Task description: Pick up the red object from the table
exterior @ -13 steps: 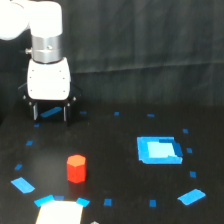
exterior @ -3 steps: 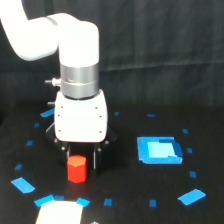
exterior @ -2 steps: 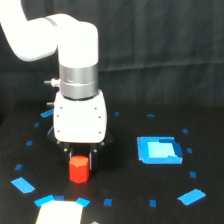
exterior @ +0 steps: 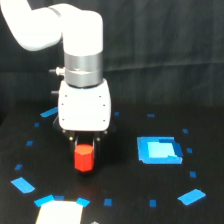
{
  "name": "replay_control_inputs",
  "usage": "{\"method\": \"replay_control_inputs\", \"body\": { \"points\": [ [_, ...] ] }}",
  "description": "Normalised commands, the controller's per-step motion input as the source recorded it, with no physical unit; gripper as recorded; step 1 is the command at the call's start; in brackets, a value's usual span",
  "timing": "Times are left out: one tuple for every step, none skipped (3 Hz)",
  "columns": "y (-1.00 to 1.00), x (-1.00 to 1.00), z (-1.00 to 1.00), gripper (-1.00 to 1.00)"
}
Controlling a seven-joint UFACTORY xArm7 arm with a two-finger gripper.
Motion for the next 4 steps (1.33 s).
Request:
{"method": "replay_control_inputs", "body": {
  "points": [
    [1.00, -0.32, 1.00, -1.00],
    [1.00, -0.82, 1.00, -1.00],
    [0.96, -0.71, 1.00, -1.00],
    [1.00, -0.94, 1.00, -1.00]
  ]
}}
